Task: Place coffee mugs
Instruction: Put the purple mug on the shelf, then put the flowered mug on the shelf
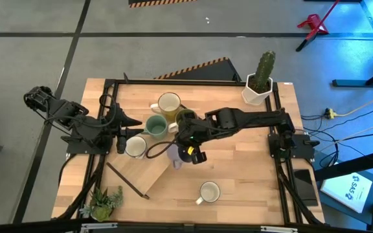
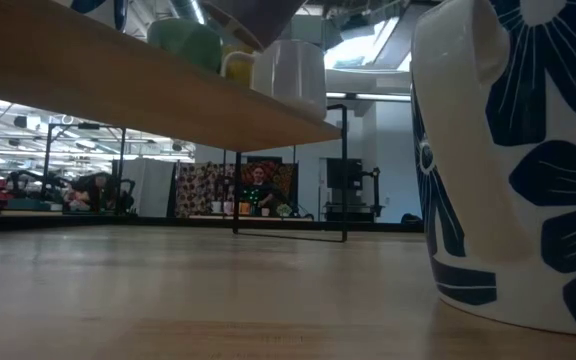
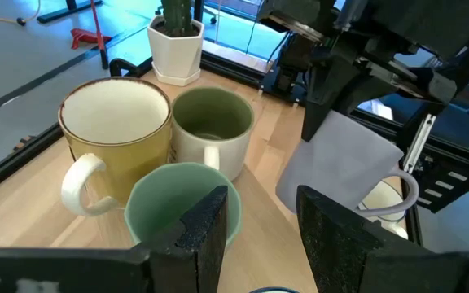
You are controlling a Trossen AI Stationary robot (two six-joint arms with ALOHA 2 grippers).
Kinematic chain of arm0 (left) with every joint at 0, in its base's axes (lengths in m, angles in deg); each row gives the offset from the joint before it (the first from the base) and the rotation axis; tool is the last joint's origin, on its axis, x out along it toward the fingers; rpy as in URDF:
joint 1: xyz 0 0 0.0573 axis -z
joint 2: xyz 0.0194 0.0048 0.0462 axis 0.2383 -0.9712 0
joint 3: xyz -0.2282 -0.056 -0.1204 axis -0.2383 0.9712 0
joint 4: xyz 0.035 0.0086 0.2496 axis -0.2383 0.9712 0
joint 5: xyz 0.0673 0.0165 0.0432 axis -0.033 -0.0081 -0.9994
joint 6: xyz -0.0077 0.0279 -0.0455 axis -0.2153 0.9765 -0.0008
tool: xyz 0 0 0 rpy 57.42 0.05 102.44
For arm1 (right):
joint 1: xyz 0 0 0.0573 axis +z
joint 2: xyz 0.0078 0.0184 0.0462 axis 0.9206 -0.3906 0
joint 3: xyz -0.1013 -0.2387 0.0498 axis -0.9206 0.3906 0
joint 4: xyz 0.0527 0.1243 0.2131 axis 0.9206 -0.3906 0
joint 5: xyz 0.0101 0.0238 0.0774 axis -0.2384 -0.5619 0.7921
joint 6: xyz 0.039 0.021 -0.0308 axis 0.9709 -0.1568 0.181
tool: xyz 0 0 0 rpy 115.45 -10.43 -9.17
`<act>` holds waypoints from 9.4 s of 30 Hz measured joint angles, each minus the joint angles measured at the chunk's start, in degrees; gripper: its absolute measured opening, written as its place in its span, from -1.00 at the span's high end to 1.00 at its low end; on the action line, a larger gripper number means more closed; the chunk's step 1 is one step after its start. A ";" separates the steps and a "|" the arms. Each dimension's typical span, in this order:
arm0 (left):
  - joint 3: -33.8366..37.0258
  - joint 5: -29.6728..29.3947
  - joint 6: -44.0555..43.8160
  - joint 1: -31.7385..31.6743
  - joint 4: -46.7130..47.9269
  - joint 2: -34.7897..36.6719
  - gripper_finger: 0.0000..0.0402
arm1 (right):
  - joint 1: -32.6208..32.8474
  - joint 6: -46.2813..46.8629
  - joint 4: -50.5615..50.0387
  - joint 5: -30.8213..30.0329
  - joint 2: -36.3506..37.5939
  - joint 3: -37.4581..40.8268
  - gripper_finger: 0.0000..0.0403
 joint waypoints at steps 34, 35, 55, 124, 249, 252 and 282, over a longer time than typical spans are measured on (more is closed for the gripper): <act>0.00 -0.01 -0.01 -0.02 -0.04 0.02 0.29 | -2.01 -2.79 0.79 -0.89 -3.65 0.00 0.94; 0.00 0.00 -0.02 -0.02 -0.04 0.02 0.29 | -2.01 -3.02 1.17 -0.91 -3.65 0.00 0.94; 0.00 0.00 -0.02 -0.02 -0.04 0.02 0.29 | -2.98 -3.17 3.71 -2.57 -3.56 -0.05 0.64; 0.00 7.94 -1.51 0.00 -0.02 0.00 0.29 | 18.26 27.51 5.56 4.50 0.08 33.12 0.06; 0.00 8.90 -3.65 -0.02 -0.09 0.70 0.29 | 4.15 3.40 17.55 0.56 -9.55 -2.01 0.87; 0.00 8.93 -3.65 -0.01 -0.09 0.70 0.29 | 4.20 3.39 17.63 -0.20 -9.55 -2.01 0.76; 0.00 9.04 -3.63 -0.01 -0.07 0.71 0.29 | 2.23 6.14 23.23 -0.03 -9.53 -2.05 0.51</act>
